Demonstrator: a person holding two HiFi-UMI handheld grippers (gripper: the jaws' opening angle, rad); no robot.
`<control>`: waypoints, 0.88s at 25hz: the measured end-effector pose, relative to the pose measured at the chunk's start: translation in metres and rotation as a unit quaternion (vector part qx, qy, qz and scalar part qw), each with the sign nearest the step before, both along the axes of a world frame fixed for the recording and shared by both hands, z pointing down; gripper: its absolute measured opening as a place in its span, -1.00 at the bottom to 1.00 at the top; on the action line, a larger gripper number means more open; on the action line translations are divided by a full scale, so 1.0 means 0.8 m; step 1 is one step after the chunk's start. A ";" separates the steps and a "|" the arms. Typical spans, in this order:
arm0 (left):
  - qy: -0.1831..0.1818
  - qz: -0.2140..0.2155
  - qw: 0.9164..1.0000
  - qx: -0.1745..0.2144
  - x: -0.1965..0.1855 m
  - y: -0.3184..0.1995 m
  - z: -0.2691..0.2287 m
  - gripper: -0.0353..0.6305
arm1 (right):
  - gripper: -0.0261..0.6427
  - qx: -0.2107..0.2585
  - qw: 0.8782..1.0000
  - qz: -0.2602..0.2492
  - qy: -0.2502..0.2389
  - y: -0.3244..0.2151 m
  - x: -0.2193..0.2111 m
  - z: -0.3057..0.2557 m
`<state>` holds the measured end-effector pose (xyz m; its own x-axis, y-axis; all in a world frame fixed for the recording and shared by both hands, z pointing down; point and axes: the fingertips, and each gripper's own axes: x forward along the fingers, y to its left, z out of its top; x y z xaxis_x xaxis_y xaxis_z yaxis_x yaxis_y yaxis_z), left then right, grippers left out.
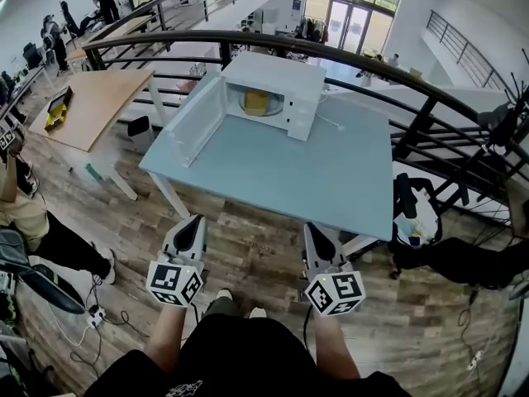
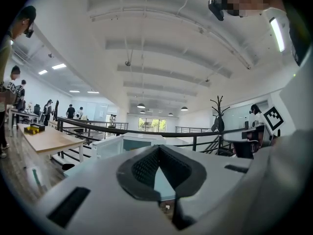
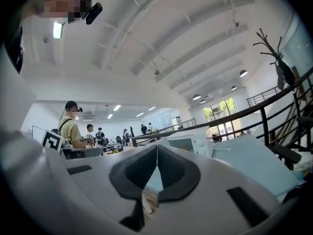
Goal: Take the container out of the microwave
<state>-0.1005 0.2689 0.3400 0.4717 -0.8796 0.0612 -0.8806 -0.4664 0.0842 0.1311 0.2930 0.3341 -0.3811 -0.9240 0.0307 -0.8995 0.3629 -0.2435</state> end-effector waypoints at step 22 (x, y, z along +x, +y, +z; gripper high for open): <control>0.011 0.031 0.999 -0.010 0.005 -0.109 0.016 -0.87 | -0.90 0.004 1.000 0.014 0.018 -0.086 -0.011 0.006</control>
